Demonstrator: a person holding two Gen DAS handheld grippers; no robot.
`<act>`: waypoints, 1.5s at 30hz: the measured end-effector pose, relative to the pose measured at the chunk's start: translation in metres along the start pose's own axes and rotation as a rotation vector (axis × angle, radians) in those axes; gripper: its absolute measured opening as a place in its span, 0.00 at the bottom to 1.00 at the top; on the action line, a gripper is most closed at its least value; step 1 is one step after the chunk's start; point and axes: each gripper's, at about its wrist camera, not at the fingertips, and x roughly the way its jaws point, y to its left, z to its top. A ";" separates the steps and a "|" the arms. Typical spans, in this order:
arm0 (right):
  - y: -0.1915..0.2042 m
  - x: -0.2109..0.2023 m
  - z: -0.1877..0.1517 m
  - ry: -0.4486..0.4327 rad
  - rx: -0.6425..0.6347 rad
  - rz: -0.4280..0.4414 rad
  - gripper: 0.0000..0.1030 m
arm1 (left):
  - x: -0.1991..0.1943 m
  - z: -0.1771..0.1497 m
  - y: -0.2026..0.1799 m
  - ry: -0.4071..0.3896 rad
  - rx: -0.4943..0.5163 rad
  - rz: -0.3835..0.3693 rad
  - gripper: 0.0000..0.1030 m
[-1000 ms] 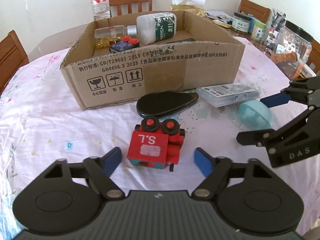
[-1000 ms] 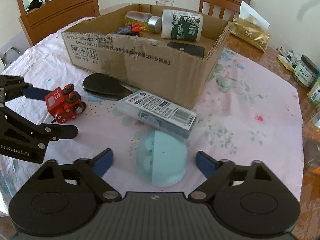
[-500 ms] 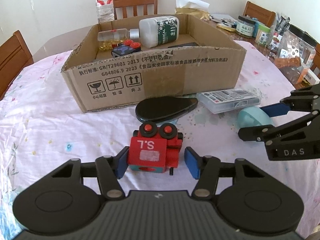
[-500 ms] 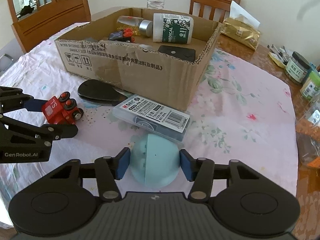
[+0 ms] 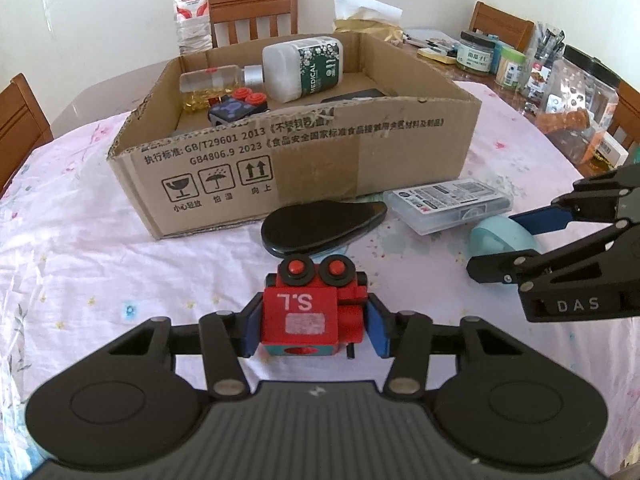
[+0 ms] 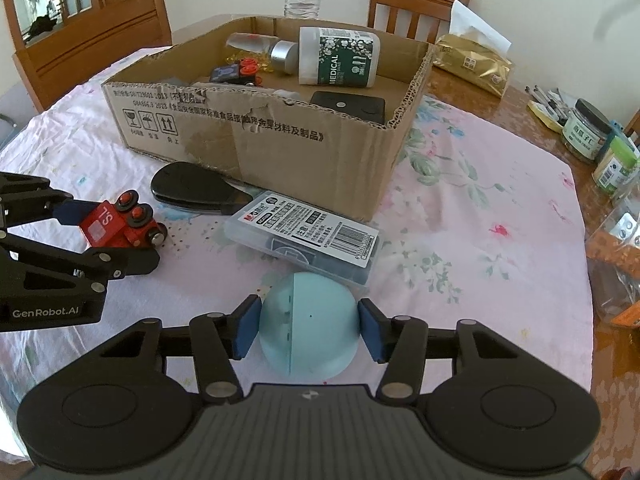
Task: Organize rigid objects
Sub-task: 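Lower the blue case into the box with the right tool while the left tool carries the train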
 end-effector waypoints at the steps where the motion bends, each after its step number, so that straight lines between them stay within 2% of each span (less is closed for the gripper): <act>1: 0.001 0.000 0.000 0.001 0.002 -0.003 0.56 | 0.000 0.000 0.000 0.000 0.000 -0.001 0.49; 16: 0.005 -0.006 -0.006 0.031 0.004 0.003 0.56 | -0.005 0.002 0.007 0.025 0.057 -0.037 0.49; 26: 0.001 -0.034 0.006 0.039 -0.072 0.031 0.56 | -0.031 0.012 0.023 0.048 0.140 -0.084 0.49; 31: -0.004 -0.060 0.029 -0.006 -0.117 0.041 0.56 | -0.048 0.020 0.031 0.061 0.179 -0.109 0.49; 36: -0.007 -0.077 0.066 -0.103 -0.138 0.056 0.56 | -0.061 0.029 0.039 0.057 0.176 -0.127 0.49; 41: -0.009 -0.063 0.102 -0.157 -0.140 0.059 0.56 | -0.071 0.037 0.044 0.031 0.157 -0.124 0.49; 45: -0.011 -0.033 0.117 -0.135 -0.142 0.058 0.56 | -0.076 0.043 0.048 0.014 0.150 -0.104 0.49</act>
